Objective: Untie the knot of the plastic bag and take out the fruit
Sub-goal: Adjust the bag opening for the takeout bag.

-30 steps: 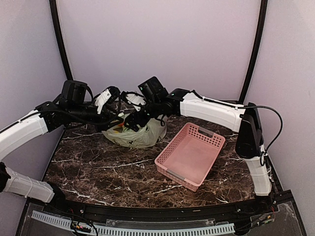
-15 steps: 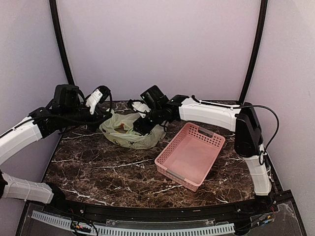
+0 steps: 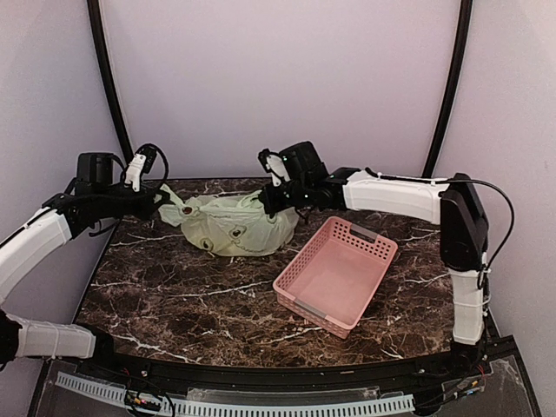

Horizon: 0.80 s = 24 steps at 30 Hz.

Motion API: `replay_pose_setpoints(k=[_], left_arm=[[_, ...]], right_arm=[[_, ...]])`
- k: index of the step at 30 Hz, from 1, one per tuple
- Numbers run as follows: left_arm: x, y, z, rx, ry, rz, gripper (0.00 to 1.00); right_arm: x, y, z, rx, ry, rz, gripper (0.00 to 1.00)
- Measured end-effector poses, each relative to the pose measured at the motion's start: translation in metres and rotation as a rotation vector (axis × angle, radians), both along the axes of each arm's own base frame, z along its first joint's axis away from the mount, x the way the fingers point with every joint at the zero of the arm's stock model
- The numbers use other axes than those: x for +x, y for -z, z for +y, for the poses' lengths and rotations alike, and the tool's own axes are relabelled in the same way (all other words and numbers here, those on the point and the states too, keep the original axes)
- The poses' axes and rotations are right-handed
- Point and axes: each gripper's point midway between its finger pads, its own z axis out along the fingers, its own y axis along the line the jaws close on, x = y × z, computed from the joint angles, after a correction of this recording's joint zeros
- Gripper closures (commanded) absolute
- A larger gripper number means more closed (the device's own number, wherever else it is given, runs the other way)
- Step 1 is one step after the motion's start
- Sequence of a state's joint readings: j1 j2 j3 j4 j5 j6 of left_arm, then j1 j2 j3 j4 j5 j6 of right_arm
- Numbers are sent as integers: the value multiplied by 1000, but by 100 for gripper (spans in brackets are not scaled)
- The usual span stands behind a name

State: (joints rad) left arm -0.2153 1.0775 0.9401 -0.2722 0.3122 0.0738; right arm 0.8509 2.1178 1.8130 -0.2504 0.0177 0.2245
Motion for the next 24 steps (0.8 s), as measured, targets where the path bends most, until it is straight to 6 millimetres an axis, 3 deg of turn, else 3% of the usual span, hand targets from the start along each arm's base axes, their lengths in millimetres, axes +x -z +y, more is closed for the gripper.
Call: replay_pose_setpoints(k=[5, 8, 11, 17, 20, 24], left_arm=[[5, 1, 13, -64, -34, 24, 99], [8, -1, 19, -85, -51, 24, 99], [8, -3, 19, -102, -43, 21, 99], [6, -4, 17, -128, -13, 27, 99], [3, -5, 13, -152, 23, 24, 99], [1, -6, 10, -169, 56, 16, 99]], right_arm=[[-7, -44, -35, 179, 69, -18, 100], [-10, -57, -52, 236, 102, -24, 100], [-15, -44, -62, 237, 124, 7, 99], [-29, -7, -95, 165, 203, 69, 84], [-27, -8, -112, 141, 246, 68, 74], [-25, -19, -131, 107, 289, 43, 51]])
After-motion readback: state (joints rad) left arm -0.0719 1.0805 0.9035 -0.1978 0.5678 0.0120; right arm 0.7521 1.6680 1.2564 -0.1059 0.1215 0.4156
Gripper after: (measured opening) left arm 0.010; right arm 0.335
